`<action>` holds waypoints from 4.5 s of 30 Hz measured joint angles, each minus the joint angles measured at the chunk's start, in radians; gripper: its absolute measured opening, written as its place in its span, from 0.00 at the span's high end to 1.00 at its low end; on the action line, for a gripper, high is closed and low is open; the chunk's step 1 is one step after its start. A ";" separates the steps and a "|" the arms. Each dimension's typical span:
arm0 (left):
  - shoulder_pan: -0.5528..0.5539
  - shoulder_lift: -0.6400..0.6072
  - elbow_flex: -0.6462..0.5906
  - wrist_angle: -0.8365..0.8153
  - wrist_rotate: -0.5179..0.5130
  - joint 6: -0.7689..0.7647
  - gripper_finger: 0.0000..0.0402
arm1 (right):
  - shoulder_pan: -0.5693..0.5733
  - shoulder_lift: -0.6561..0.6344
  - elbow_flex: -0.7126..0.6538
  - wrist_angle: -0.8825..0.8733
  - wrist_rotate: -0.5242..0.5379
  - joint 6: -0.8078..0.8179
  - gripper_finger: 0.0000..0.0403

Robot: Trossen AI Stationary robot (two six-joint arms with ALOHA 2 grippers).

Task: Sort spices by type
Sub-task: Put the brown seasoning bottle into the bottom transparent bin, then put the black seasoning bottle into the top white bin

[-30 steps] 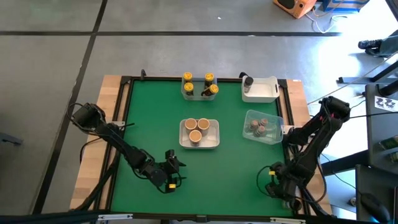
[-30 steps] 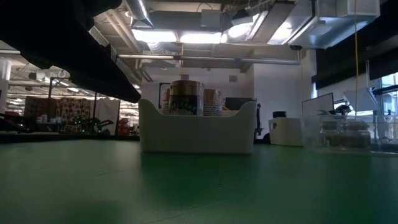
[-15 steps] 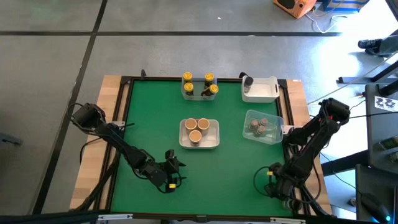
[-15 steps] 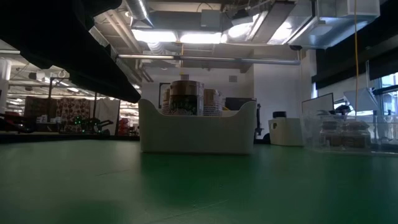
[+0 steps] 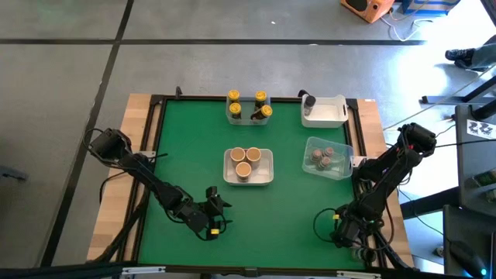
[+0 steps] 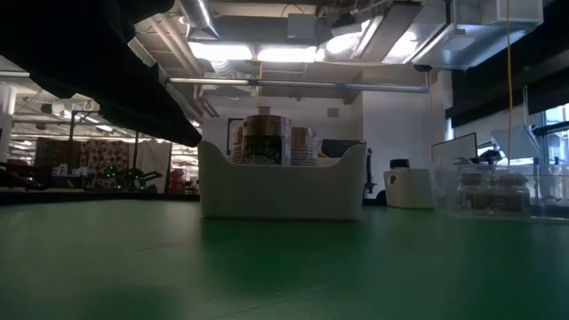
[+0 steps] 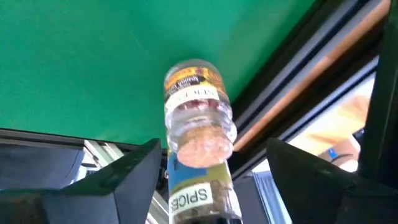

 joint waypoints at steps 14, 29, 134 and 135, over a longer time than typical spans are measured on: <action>0.000 0.000 0.000 -0.001 -0.001 0.003 0.38 | -0.001 0.105 0.002 0.085 -0.020 -0.019 0.28; 0.000 0.000 0.000 -0.003 -0.001 0.003 0.38 | -0.002 0.130 0.003 0.101 -0.039 -0.075 0.51; 0.000 0.000 0.000 -0.057 0.000 -0.012 0.38 | -1.053 -0.040 0.080 -0.662 0.503 -1.449 0.27; 0.000 0.000 0.000 -0.057 0.000 -0.011 0.38 | -1.043 -0.044 0.112 -0.689 0.504 -1.441 0.26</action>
